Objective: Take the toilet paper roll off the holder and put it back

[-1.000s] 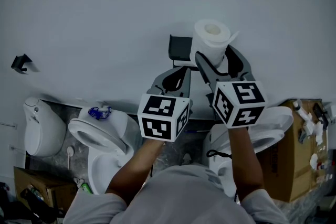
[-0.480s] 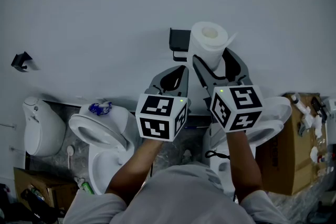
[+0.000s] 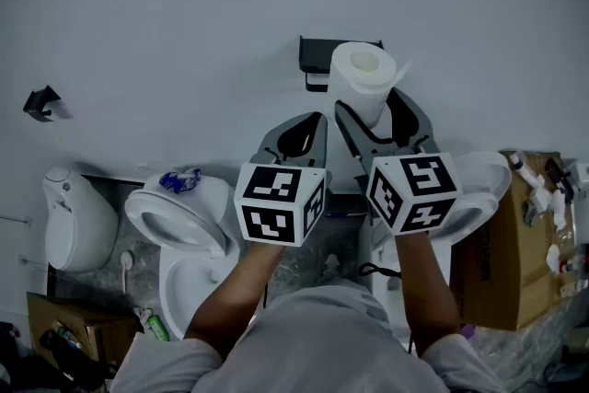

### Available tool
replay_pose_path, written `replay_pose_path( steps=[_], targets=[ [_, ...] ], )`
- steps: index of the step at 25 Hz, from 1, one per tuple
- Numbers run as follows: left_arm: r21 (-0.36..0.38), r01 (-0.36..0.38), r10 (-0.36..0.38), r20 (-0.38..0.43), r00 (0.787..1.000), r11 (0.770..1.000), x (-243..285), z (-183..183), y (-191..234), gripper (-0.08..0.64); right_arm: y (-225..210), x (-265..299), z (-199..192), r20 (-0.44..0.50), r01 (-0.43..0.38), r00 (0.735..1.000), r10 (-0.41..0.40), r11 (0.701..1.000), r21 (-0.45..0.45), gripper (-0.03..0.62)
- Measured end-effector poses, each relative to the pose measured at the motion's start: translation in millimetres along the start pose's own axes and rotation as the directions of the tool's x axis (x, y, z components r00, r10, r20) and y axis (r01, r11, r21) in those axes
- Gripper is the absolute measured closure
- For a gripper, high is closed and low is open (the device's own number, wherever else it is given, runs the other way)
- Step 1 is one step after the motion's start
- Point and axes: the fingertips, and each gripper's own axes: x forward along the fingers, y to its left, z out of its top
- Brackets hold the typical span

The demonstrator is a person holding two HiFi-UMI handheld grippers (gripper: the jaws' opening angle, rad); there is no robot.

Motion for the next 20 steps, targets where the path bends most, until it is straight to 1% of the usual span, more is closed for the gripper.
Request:
replay_pose_path(
  steps=[11,20],
  targets=[
    [0.012,0.009,-0.009,0.007,1.000,1.000,-27,-2,-14,0.555,17,-28,-13,-0.007,0.011,1.000,-0.011,1.000,-0.003,0.255],
    [0.012,0.020,-0.020,0.007,1.000,1.000,-35,-5,-26,0.557,18,-41,-23,-0.024,0.024,0.999,-0.024,1.000,-0.007,0.255]
  ],
)
